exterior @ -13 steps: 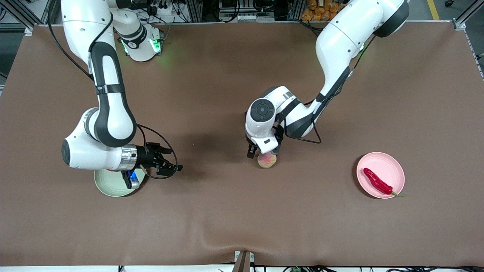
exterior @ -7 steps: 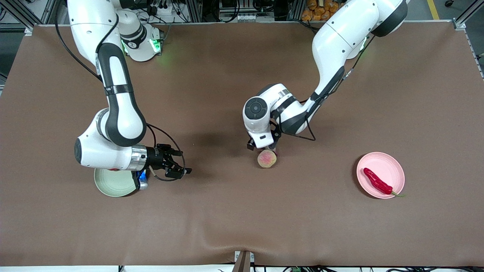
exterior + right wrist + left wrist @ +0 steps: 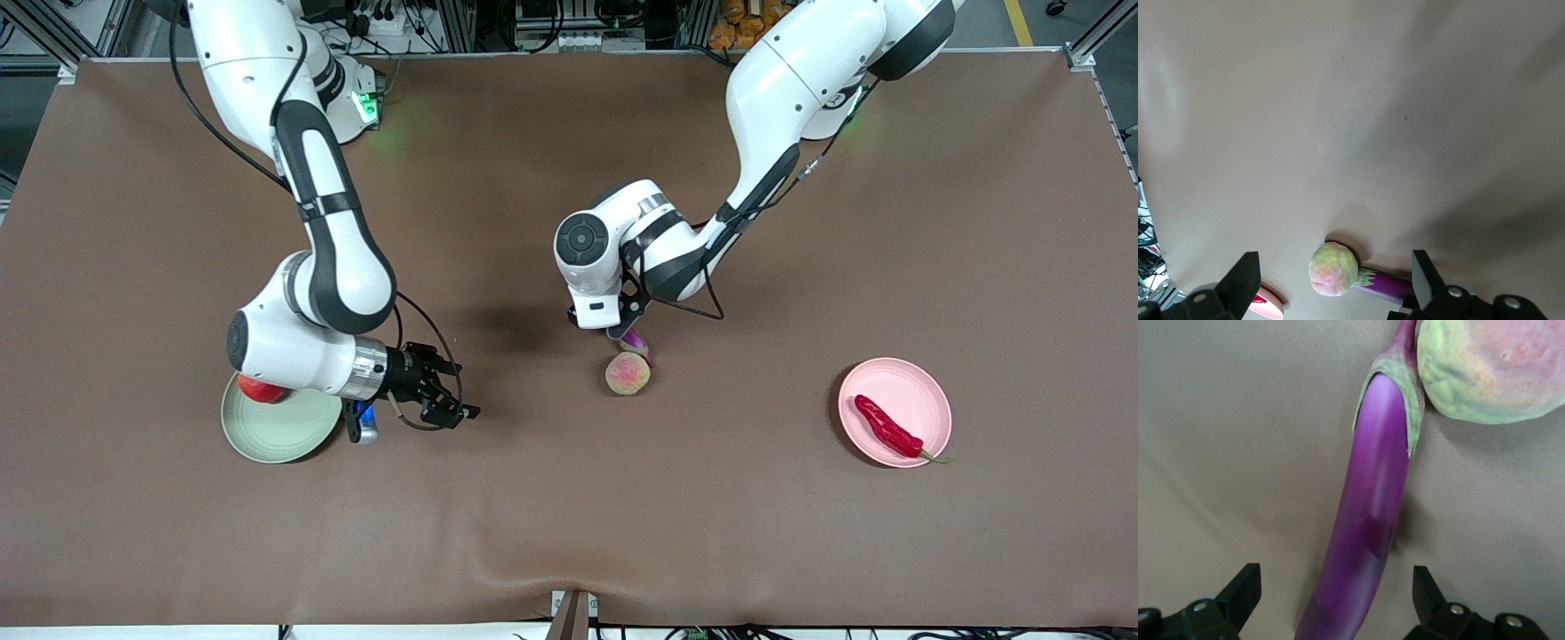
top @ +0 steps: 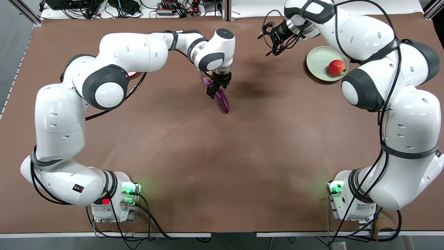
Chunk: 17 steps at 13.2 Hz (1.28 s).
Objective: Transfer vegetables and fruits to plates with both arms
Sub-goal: 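Grasp the eggplant with the left gripper while the right gripper nears the peach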
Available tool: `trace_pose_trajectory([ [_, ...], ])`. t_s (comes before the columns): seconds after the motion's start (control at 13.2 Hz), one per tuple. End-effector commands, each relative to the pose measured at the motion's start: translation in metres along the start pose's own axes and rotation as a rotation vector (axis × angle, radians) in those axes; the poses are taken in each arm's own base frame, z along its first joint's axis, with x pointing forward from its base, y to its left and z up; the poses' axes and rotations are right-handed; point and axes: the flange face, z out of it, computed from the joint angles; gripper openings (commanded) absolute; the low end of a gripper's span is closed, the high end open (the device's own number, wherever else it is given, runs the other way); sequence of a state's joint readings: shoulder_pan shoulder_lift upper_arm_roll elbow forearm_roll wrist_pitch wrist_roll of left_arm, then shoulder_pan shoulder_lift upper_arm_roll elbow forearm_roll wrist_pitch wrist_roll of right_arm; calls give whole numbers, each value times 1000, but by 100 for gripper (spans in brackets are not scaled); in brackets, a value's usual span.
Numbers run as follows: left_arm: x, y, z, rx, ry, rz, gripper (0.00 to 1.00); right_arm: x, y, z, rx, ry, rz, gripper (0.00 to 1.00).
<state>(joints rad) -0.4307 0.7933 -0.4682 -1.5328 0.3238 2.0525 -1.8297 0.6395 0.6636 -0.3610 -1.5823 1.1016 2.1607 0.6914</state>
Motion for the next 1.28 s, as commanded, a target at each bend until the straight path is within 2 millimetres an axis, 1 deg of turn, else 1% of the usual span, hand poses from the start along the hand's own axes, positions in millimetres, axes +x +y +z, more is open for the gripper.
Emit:
trace_pose_trajectory([
  [0.0, -4, 0, 7, -35, 3, 25, 81, -1, -2, 14, 37, 11, 34, 100],
  [0.08, -4, 0, 11, -44, -6, 23, 66, -5, -3, 24, 70, 18, 52, 100],
  [0.15, -1, 1, 11, -52, -15, 13, 44, -9, -5, 28, 97, 14, 74, 100],
  [0.23, 2, 2, 13, -58, -23, 7, 27, -9, -3, 34, 92, 11, 79, 100],
  [0.3, 1, 3, 17, -59, -28, 7, 26, -10, -6, 34, 97, 9, 77, 100],
  [0.38, 3, 5, 21, -68, -34, 4, 29, -10, -9, 36, 99, 9, 79, 100],
  [0.45, 3, 6, 24, -71, -37, 3, 29, -9, -9, 40, 95, 11, 95, 100],
  [0.53, 5, 6, 24, -76, -35, 3, 0, -10, -13, 43, 99, 13, 95, 100],
  [0.6, 11, 6, 23, -76, -35, -5, 0, -8, -13, 49, 99, 21, 105, 100],
  [0.68, 16, 6, 20, -75, -33, -9, 0, -12, -14, 53, 104, 30, 99, 100],
  [0.75, 20, 5, 11, -79, -26, 5, 0, -13, -14, 53, 106, 32, 97, 100],
  [0.83, 39, 2, -9, -76, -10, -1, 0, -13, -15, 53, 108, 30, 100, 100],
  [0.91, 52, -5, -31, -52, 8, -6, 0, -17, -19, 55, 112, 26, 101, 100],
  [0.98, 64, -14, -54, -29, 18, 12, 0, -22, -24, 62, 113, 20, 139, 100],
  [1.06, 81, -25, -78, -7, 17, 31, 0, -28, -31, 68, 130, 29, 174, 100],
  [1.21, 123, -44, -118, -1, -14, 52, 0, -48, -44, 90, 145, 33, 206, 100],
])
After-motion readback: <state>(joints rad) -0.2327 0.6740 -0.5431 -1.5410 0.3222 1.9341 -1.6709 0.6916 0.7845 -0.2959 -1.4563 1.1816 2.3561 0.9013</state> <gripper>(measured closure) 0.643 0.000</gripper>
